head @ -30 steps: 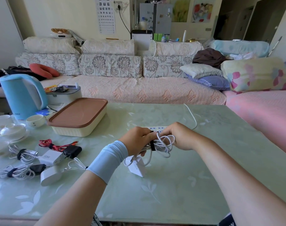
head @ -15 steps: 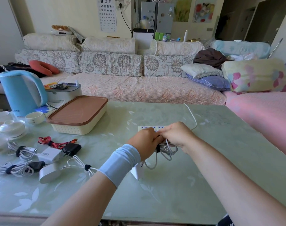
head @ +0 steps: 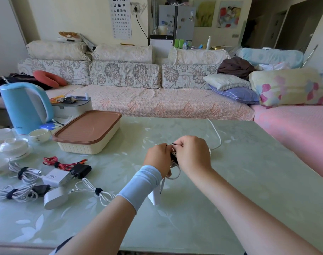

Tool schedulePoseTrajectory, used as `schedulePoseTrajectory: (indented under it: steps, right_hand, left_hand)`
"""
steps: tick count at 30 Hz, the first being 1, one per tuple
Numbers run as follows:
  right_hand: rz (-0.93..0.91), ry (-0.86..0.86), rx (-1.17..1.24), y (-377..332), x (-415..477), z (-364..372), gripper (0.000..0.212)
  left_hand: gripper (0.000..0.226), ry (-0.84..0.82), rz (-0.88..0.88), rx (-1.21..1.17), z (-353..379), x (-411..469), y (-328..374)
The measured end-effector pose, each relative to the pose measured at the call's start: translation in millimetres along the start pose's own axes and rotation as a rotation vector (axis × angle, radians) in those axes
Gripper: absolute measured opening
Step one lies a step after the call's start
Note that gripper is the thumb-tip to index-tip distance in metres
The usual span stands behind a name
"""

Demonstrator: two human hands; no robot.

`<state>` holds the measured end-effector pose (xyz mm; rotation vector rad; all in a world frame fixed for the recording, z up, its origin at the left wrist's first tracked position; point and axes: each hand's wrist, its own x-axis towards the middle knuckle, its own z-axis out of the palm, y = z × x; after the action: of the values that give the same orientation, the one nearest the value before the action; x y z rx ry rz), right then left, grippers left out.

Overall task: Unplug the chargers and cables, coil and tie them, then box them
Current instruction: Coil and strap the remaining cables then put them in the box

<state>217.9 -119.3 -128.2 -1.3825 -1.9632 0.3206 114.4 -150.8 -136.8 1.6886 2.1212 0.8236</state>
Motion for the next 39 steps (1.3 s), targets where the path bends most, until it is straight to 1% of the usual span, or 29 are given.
schedulePoseTrajectory:
  steps: [1,3,6,9,10,13,16,17,19,20,21,23,24,26,28,29,31,33,34,37,39]
  right_hand:
    - [-0.055,0.011,0.028,-1,-1,1,0.011]
    - [-0.151,0.009,0.113,-2,-3,2,0.008]
    - [-0.211,-0.048,0.215,-1,-3,0,0.004]
    - [-0.180,-0.201,0.304,2,0,-3,0.014]
    - [-0.190,-0.251,0.314,3,1,-2,0.020]
    - [-0.217,-0.334,0.313,9,5,-2,0.028]
    - [-0.201,-0.401,0.247,14,10,-3,0.023]
    - [-0.193,-0.425,0.237,16,11,-4,0.023]
    - [-0.208,-0.451,0.220,19,12,-4,0.034]
    - [-0.215,-0.459,0.204,19,12,-6,0.038]
    - [-0.210,-0.464,0.207,20,12,-8,0.035]
    - [-0.156,-0.468,0.251,20,14,-12,0.021]
    - [-0.124,-0.463,0.270,21,15,-12,0.020]
    - [-0.080,-0.457,0.281,23,16,-15,0.019]
    - [-0.051,-0.480,0.293,26,16,-16,0.030]
    - [-0.043,-0.515,0.278,28,15,-16,0.031]
    - [-0.073,-0.590,0.182,30,12,-17,0.020]
    - [-0.112,-0.615,0.121,32,10,-20,0.018]
    - [-0.134,-0.612,0.117,32,10,-22,0.018]
    - [-0.222,-0.583,0.126,27,8,-26,0.018]
    - [-0.305,-0.534,0.107,21,6,-25,0.022]
  left_hand:
    - [0.020,0.022,-0.053,-0.136,-3,-1,-1]
    - [0.030,0.041,-0.086,-0.266,-6,-3,-5]
    - [0.032,0.035,-0.112,-0.270,-12,-5,-9]
    - [0.025,-0.036,-0.145,-0.287,-14,-2,-11]
    - [0.027,-0.066,-0.162,-0.305,-14,0,-12]
    - [0.034,-0.080,-0.211,-0.362,-13,2,-15]
    - [0.036,-0.017,-0.217,-0.352,-12,2,-17]
    - [0.035,-0.012,-0.241,-0.386,-12,1,-17]
    - [0.033,0.002,-0.285,-0.461,-12,1,-17]
    - [0.035,0.013,-0.284,-0.459,-13,0,-15]
    - [0.036,0.024,-0.271,-0.445,-13,-1,-14]
    - [0.038,0.056,-0.227,-0.404,-11,-2,-11]
    - [0.038,0.071,-0.201,-0.382,-10,-2,-9]
    - [0.037,0.082,-0.155,-0.381,-8,-2,-8]
    - [0.036,0.070,-0.125,-0.419,-9,-2,-9]
    - [0.037,0.054,-0.104,-0.423,-9,-2,-10]
    - [0.039,0.012,-0.036,-0.335,-11,0,-14]
    - [0.044,-0.012,0.028,-0.221,-14,2,-19]
    - [0.045,-0.035,0.057,-0.230,-17,3,-22]
    - [0.047,-0.100,0.163,-0.367,-27,4,-30]
    - [0.050,-0.110,0.192,-0.457,-30,6,-37]
